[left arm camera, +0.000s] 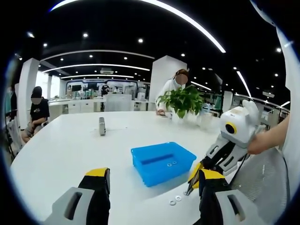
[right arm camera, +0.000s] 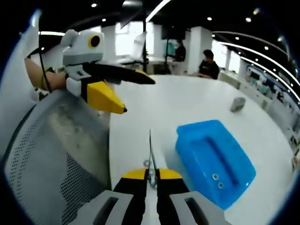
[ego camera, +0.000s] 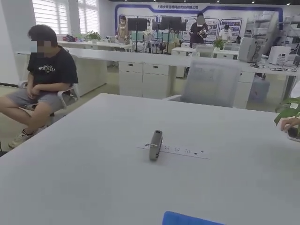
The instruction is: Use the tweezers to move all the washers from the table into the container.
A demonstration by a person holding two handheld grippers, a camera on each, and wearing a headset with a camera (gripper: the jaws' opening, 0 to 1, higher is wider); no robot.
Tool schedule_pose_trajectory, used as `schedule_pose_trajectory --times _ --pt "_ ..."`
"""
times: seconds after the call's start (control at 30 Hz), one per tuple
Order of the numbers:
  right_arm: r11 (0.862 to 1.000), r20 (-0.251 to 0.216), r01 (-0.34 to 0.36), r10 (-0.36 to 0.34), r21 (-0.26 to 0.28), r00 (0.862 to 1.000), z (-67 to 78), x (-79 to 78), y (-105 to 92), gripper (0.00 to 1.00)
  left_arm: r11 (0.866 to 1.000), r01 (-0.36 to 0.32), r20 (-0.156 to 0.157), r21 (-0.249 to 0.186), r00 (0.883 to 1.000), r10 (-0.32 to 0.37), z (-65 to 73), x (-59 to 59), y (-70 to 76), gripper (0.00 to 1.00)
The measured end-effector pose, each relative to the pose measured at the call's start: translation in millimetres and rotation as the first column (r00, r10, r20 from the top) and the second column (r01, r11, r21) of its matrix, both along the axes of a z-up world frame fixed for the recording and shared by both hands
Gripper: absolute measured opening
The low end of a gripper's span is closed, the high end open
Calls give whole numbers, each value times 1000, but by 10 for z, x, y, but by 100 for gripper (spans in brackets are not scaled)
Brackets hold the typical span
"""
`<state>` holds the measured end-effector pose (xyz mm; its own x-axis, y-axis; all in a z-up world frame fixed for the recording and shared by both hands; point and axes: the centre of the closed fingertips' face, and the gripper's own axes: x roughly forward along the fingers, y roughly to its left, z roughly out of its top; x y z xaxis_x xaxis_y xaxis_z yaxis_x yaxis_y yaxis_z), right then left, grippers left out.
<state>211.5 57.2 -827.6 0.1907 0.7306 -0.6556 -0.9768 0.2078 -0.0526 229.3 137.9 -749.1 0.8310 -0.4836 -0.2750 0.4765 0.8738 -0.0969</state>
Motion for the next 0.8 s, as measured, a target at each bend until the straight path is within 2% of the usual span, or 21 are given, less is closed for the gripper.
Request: schedule_pose_trajectory --times 0.2,0.27,0.5,0.8 --pt "998 80 -43 46 -39 996 -2 -47 22 3 1000 -2 2 -3 1000 2 9 1 4 79" --pt "998 99 -37 41 -50 994 15 -46 26 3 1000 -2 3 -2 1000 2 9 1 4 78" --pt "1000 135 -22 25 -22 991 208 26 45 3 1000 3 0 -1 1000 -3 5 1 -4 78" --pt "997 156 38 -48 66 987 562 226 51 3 1000 -1 1 -3 1000 1 9 4 -1 78"
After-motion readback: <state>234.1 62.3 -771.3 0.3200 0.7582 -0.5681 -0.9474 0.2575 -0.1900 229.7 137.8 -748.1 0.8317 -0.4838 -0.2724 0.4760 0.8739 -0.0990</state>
